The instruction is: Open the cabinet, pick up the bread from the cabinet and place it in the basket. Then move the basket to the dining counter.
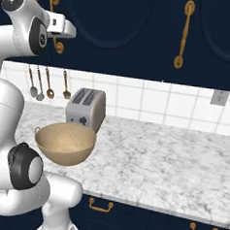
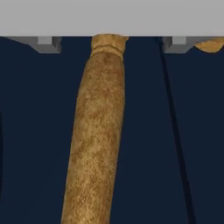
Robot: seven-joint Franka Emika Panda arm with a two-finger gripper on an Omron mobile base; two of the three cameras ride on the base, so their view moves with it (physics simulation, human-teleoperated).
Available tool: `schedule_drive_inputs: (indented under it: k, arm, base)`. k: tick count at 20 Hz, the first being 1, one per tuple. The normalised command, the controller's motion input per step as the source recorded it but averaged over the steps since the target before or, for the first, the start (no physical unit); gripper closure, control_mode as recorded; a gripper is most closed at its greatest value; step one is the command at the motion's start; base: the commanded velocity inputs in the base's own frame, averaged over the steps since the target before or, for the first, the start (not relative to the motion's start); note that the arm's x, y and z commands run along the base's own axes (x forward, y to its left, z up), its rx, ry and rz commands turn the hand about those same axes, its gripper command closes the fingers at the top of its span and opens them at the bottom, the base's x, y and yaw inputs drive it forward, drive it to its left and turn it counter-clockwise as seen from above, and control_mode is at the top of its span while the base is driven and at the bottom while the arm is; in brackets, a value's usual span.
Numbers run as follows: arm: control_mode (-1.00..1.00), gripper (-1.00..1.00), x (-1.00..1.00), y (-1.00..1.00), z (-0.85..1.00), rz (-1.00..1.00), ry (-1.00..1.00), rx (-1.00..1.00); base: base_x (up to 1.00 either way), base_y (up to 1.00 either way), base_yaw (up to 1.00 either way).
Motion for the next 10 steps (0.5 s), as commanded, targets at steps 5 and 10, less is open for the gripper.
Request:
schedule_drive_inputs:
  k: [5,10]
  arm:
    - [-1.00,1.00,0.49,0.00,-0.06,0.00,-0.08,0.00]
    - [-1.00,1.00,0.35,-0.13,-0.14,0.00,-0.11,0.00]
  base:
    - [0.00,0.00,0.00]
    - [0.00,0.00,0.00]
